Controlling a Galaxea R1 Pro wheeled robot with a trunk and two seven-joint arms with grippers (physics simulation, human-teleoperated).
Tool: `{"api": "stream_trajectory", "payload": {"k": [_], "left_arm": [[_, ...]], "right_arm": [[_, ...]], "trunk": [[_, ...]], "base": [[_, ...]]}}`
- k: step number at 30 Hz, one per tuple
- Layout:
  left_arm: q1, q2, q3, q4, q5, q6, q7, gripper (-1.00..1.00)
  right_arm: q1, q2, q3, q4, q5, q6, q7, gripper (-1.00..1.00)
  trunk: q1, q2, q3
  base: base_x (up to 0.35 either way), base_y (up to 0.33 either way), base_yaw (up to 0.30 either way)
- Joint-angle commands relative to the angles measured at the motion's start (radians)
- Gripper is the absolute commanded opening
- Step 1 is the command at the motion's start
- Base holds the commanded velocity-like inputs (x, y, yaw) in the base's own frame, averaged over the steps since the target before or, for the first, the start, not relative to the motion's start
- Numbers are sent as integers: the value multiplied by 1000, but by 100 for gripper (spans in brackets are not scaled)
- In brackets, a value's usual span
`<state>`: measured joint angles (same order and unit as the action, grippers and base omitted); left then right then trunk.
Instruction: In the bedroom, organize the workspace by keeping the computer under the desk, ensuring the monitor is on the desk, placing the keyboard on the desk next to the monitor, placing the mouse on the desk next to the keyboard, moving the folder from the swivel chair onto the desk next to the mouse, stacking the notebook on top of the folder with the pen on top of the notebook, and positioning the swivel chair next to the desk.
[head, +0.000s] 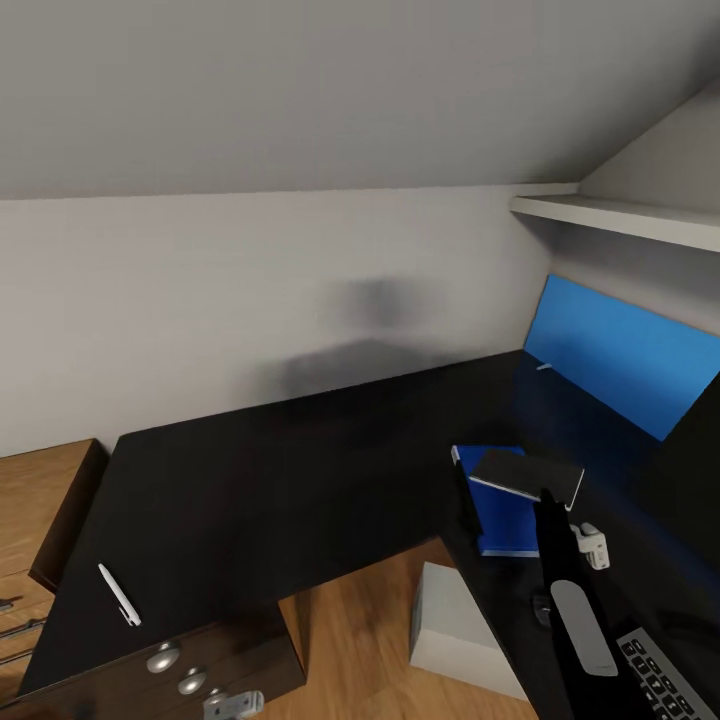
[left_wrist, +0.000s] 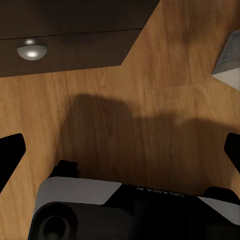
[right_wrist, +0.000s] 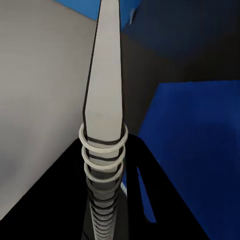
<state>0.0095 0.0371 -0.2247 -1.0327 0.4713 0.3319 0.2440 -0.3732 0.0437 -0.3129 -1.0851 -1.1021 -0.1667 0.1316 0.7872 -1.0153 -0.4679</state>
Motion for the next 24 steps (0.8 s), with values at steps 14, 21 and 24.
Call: {"api": "stream_trajectory", "payload": {"k": [14, 21, 24], "left_arm": [[0, 1, -4, -1, 12, 2, 11, 100], [0, 1, -4, -1, 12, 3, 11, 100], [0, 1, -4, -1, 12, 3, 11, 100]], "right_arm": [[0, 1, -2, 1, -12, 1, 10, 100], [0, 1, -2, -1, -12, 1, 10, 100], [0, 1, -2, -1, -12, 1, 10, 100]], "trunk": [[0, -1, -1], [0, -1, -1], [0, -1, -1]], "base": [[53, 0, 0], [1, 0, 0], [0, 0, 0]]}}
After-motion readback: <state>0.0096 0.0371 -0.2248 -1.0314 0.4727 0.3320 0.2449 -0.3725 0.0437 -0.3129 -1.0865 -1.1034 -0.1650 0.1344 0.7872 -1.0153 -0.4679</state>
